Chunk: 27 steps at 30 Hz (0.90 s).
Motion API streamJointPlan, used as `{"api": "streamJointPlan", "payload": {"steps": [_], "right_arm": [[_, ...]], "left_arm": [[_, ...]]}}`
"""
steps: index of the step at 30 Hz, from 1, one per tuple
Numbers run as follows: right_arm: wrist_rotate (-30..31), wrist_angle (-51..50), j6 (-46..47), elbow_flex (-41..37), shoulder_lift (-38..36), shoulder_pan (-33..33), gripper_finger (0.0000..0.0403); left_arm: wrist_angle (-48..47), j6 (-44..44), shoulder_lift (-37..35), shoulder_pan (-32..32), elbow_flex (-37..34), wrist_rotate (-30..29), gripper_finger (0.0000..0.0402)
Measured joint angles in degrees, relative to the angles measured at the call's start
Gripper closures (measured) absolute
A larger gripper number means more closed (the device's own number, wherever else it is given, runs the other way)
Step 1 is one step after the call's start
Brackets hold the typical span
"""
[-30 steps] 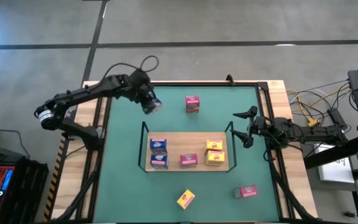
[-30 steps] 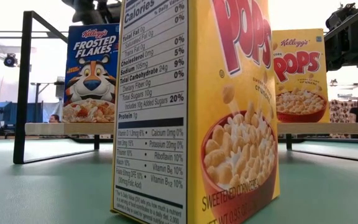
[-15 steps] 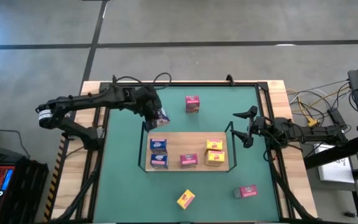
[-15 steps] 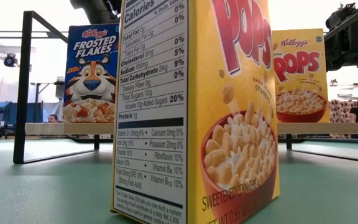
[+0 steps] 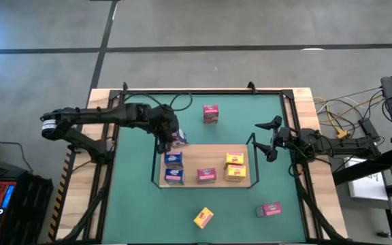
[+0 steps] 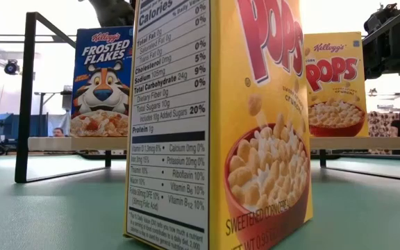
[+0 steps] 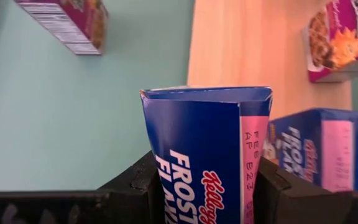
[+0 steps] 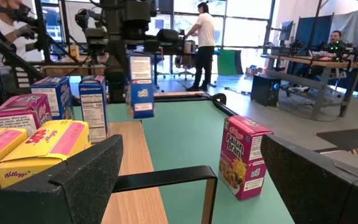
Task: Stack cereal on shelf
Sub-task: Put the blue cereal box on the shelf aligned with the other blue cereal box
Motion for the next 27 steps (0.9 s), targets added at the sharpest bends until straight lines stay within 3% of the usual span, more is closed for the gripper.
{"api": "streamJointPlan", "payload": {"steps": [27], "right_arm": [[0.0, 0.0, 0.0, 0.0, 0.0, 0.0, 0.0033]], "left_arm": [[-2.8, -3.0, 2.6, -4.2, -2.4, 1.4, 0.0271]]}}
